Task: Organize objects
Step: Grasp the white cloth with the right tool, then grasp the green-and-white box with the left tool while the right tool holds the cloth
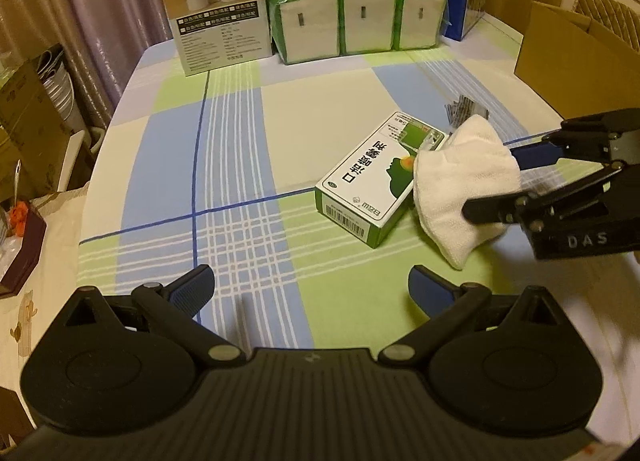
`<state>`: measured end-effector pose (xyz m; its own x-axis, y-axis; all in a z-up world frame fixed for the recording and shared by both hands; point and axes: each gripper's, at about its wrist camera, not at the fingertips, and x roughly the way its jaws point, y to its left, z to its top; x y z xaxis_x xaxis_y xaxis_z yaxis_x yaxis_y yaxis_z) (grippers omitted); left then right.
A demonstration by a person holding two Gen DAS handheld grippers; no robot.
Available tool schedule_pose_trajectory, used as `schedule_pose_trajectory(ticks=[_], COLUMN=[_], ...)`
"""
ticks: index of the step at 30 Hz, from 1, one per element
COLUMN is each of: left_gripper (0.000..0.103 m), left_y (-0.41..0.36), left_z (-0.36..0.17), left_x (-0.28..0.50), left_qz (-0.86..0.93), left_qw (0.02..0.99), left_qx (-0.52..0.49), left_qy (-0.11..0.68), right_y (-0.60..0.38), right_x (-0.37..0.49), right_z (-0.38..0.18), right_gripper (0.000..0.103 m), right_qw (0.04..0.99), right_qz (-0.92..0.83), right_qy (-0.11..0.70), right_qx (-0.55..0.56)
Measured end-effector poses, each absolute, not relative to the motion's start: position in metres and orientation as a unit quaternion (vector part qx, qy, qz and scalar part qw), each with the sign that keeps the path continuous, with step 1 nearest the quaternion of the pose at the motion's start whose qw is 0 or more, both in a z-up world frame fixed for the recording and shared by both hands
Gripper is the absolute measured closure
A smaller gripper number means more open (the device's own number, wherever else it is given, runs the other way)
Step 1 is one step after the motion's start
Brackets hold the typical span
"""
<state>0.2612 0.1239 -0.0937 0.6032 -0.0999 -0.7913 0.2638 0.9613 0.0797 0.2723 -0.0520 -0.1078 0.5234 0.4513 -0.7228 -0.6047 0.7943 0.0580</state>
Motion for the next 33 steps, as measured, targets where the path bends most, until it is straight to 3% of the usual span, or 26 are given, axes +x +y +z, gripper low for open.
schedule_pose_trajectory(ticks=[2,5,13,16,22,25,30,33], left_gripper=[0.002,0.002,0.003,0.011,0.016,0.034,0.049,0.052], left_y=[0.122,0.118,0.093,0.083,0.065,0.064,0.063,0.060], left_z=[-0.095,-0.095,-0.094,-0.097,-0.114,-0.119,-0.113,-0.109], left_x=[0.264,0.269,0.291,0.304,0.326,0.334,0.326,0.307], left_qz=[-0.106,-0.116,-0.153,-0.168,-0.190,-0.192,-0.185,-0.157], left_qw=[0.890,0.890,0.889,0.884,0.869,0.862,0.859,0.860], left_qx=[0.099,0.103,0.139,0.154,0.188,0.183,0.160,0.148], left_qy=[0.432,0.428,0.408,0.408,0.417,0.432,0.449,0.462], right_y=[-0.055,-0.062,-0.102,-0.122,-0.149,-0.155,-0.156,-0.158], right_x=[0.272,0.271,0.263,0.256,0.243,0.239,0.237,0.231], right_z=[-0.107,-0.104,-0.093,-0.091,-0.094,-0.094,-0.091,-0.089], right_gripper=[0.075,0.083,0.085,0.085,0.085,0.085,0.085,0.085], right_qw=[0.868,0.864,0.877,0.883,0.886,0.887,0.884,0.881], right_qz=[0.301,0.303,0.247,0.226,0.208,0.206,0.208,0.211], right_qy=[0.381,0.389,0.403,0.404,0.412,0.413,0.418,0.424], right_qx=[-0.101,-0.104,-0.087,-0.073,-0.039,-0.030,-0.025,-0.016])
